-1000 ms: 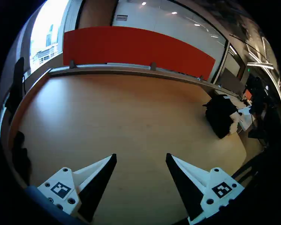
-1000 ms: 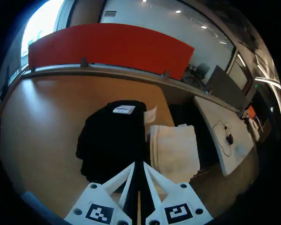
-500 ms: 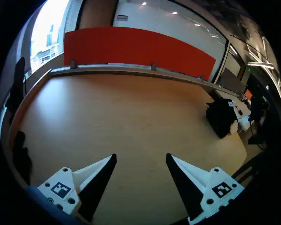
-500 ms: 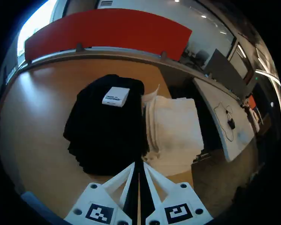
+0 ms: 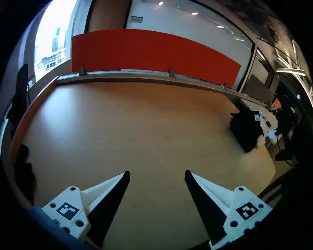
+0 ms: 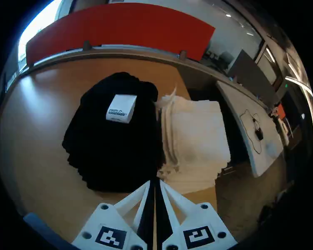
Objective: Fold towel
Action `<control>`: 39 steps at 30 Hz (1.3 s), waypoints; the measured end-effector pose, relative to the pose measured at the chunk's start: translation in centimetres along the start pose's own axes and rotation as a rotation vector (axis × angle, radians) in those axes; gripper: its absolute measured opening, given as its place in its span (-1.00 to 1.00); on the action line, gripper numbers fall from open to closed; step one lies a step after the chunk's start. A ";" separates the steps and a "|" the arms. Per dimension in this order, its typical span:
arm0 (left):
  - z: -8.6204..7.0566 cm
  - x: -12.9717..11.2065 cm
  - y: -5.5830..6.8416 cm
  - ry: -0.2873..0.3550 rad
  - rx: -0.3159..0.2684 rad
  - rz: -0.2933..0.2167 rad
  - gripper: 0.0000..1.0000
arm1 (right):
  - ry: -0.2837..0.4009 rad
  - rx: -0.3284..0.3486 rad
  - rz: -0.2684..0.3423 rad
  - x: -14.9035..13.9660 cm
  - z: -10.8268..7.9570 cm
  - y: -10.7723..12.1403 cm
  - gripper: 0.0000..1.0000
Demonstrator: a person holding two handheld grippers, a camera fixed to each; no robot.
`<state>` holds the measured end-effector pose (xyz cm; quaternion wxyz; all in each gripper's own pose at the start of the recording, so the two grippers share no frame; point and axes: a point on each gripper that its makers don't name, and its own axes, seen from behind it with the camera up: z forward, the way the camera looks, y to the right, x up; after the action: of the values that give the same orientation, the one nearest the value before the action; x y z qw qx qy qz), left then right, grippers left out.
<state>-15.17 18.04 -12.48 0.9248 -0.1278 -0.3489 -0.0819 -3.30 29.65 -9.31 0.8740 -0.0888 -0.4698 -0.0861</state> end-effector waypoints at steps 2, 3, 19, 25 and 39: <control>0.0 0.0 0.0 0.000 0.000 -0.001 0.95 | 0.004 -0.002 0.000 0.0 0.0 0.1 -0.84; 0.0 0.0 0.1 0.000 -0.001 -0.001 0.95 | 0.009 -0.002 0.000 0.1 -0.1 0.1 -0.84; 0.3 0.1 0.7 -0.003 -0.012 0.007 0.95 | 0.045 -0.041 0.025 0.3 -0.5 0.9 0.07; 0.4 0.2 0.9 -0.001 -0.018 0.007 0.95 | 0.070 -0.058 0.030 0.6 -1.2 1.2 0.83; 0.4 0.2 1.0 0.000 -0.021 0.009 0.95 | 0.164 -0.002 -0.004 4.9 -2.5 -1.0 0.84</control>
<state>-15.04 19.06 -12.19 0.9237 -0.1393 -0.3475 -0.0813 1.15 27.75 -6.53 0.9093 -0.0814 -0.3968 -0.0956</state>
